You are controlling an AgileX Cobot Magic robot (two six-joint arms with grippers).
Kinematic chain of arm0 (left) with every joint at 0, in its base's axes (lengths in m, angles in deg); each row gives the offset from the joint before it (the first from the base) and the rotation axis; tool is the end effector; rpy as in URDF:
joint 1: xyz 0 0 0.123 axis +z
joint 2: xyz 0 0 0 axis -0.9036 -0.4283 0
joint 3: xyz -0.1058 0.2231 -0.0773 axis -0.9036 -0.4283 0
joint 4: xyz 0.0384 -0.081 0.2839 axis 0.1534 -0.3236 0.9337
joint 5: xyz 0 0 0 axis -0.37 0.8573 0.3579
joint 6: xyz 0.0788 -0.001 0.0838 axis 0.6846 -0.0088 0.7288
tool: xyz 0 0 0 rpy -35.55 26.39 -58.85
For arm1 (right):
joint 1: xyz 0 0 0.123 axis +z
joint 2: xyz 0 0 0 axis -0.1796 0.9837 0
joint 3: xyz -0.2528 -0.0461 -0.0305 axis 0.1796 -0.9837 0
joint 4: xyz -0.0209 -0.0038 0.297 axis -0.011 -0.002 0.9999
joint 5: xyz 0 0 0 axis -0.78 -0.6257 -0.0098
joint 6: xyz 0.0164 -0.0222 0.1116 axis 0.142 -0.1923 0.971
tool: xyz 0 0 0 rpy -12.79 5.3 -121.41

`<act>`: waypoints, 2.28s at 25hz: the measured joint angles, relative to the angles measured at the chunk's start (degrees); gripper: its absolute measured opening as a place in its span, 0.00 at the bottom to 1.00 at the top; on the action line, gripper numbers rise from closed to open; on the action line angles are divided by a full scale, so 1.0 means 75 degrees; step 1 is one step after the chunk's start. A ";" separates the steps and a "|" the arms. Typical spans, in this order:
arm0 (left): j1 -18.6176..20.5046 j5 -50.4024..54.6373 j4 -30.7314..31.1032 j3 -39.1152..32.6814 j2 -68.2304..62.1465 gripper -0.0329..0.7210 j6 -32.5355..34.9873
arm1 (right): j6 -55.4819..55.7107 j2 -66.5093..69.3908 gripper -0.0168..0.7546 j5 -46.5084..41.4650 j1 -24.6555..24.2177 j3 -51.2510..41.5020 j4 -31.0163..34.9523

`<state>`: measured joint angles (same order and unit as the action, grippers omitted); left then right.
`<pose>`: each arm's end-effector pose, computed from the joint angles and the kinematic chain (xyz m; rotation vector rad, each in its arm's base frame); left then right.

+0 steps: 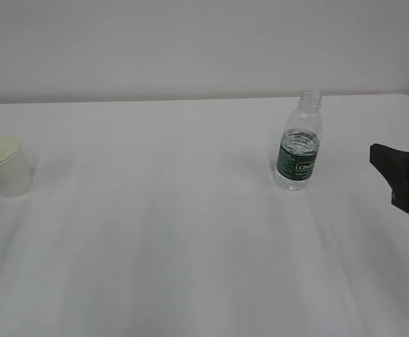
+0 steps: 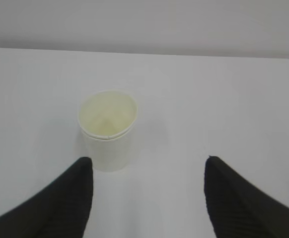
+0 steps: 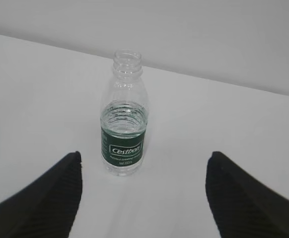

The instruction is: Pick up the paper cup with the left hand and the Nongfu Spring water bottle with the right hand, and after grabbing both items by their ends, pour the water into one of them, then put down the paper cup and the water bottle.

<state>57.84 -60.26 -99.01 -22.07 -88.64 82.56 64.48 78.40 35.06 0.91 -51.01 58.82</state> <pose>0.2578 -0.0225 0.1449 -0.0780 1.9148 -0.1120 0.2652 0.0549 0.1611 -0.3226 1.8549 0.0584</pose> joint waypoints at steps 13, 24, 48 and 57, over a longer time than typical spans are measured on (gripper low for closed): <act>-0.0032 -0.1332 0.0129 -0.0310 -0.0633 0.68 -0.0013 | 0.0788 0.0845 0.79 0.1162 0.0000 -0.0243 -0.1152; -0.0032 -0.2807 0.0982 -0.0840 -0.1666 0.69 -0.0203 | 0.0889 0.2233 0.79 0.2408 0.0000 -0.0243 -0.1459; -0.0032 -0.5737 0.1091 -0.1610 -0.4236 0.69 -0.0203 | 0.0917 0.3597 0.79 0.3974 0.0000 -0.0243 -0.1635; -0.0032 -0.5764 0.1065 -0.1763 -0.4749 0.69 -0.0203 | 0.0917 0.3879 0.79 0.4060 0.0000 -0.0243 -0.1635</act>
<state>57.60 -103.49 -91.03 -35.29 -124.25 81.03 71.36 107.50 65.51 0.91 -52.83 46.56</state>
